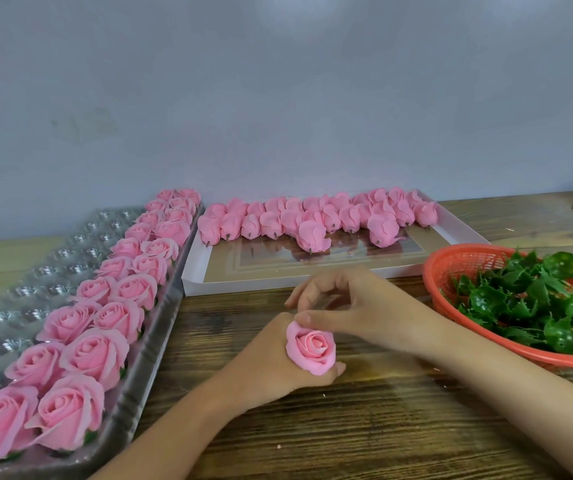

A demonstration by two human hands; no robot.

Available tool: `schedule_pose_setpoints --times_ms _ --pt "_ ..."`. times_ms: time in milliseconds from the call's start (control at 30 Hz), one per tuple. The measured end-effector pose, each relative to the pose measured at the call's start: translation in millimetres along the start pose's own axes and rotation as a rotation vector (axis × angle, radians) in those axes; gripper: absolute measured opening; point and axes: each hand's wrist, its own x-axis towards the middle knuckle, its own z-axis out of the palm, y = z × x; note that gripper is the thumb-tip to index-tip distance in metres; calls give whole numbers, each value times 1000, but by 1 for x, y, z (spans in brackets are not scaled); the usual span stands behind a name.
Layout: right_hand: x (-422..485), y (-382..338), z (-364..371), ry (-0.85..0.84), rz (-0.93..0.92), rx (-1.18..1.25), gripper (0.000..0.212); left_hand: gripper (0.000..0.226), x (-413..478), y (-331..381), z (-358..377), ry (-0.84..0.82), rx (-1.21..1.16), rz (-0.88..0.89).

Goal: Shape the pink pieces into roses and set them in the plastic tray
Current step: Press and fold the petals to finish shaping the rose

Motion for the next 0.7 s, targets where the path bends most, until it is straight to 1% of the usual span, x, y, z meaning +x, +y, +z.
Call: schedule_pose_setpoints --times_ms 133,300,467,600,700 --pt "1 0 -3 -37 20 -11 21 34 0 1 -1 -15 3 -15" --pt "0 1 -2 -65 60 58 21 35 0 0 -2 -23 3 -25" --pt "0 3 -1 -59 81 32 13 36 0 1 -2 -32 2 -34" --pt "-1 7 -1 -49 137 117 11 34 0 1 -2 -21 14 -40" --pt "-1 11 -3 -118 191 232 5 36 0 1 -2 -24 20 -31"
